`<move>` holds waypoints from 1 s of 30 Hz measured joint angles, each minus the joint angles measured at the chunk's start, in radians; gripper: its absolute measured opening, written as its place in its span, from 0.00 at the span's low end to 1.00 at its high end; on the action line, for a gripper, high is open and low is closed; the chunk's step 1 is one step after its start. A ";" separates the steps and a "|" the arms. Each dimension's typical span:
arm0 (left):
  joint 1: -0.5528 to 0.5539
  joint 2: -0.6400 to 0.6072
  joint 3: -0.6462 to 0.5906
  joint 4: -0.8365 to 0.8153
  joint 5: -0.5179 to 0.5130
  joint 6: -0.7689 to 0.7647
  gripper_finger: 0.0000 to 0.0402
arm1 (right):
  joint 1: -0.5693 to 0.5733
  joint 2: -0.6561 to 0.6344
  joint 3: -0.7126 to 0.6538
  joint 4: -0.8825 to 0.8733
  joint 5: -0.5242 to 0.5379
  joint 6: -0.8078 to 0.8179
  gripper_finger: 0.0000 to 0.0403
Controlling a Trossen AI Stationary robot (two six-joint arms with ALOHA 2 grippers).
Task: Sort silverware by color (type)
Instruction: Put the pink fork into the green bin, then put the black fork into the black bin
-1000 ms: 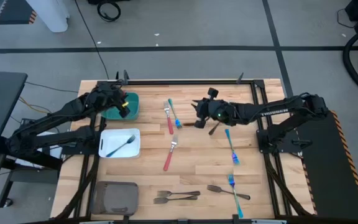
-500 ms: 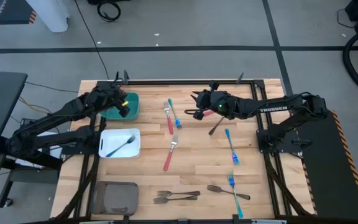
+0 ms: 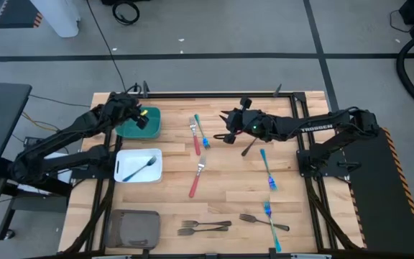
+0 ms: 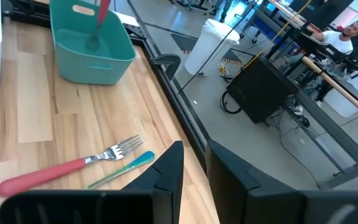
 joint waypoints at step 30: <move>-0.032 -0.001 0.000 0.044 0.352 -0.133 0.23 | 0.003 0.000 0.000 -0.017 0.002 0.005 0.19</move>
